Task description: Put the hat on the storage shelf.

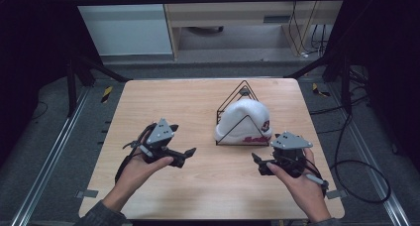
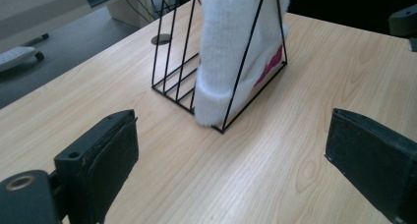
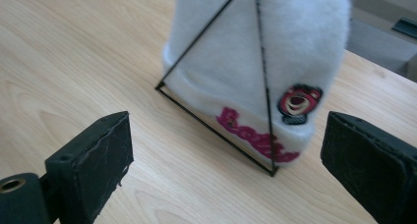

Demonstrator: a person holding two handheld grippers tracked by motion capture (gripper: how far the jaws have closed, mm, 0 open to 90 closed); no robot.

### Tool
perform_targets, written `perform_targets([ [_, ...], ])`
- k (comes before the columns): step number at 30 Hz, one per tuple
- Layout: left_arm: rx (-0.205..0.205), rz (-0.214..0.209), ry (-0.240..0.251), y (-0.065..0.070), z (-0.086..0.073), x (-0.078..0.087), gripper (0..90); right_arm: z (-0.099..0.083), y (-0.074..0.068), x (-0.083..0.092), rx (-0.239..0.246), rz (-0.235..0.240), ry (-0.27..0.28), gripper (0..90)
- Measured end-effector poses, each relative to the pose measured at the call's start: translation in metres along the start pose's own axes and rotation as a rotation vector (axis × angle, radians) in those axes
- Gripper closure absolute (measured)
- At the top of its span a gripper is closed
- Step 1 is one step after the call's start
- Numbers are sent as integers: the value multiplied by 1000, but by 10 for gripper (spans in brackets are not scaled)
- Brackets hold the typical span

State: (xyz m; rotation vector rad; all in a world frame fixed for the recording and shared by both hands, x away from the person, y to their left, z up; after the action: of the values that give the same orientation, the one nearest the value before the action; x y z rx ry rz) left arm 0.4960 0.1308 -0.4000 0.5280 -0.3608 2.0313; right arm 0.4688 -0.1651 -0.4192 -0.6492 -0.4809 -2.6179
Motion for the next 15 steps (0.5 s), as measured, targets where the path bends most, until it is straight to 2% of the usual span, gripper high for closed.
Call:
perform_targets([
  [4,13,19,-11,-3,-15,11,55,3,-5,-3,17,4,1,85],
  [7,31,13,-20,-5,-28,15,53,6,-8,-6,22,-8,12,110],
  [10,57,22,-23,-7,-40,18,52,10,-15,-8,27,10,18,110],
  [15,82,36,-38,-11,-59,26,51,14,-36,-16,55,62,15,103],
])
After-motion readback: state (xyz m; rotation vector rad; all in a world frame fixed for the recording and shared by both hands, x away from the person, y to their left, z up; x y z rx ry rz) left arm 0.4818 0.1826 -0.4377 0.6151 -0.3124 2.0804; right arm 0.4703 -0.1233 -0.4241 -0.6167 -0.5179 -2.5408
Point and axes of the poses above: each handheld gripper's, and its own axes: x roughly backward along the jaws, z roughly out of its top, y roughly to its right, the point moved 6 cm from there along -x, roughly forward along the jaws, and after that the axes turned 8 degrees about -z, right-handed, at the moved point
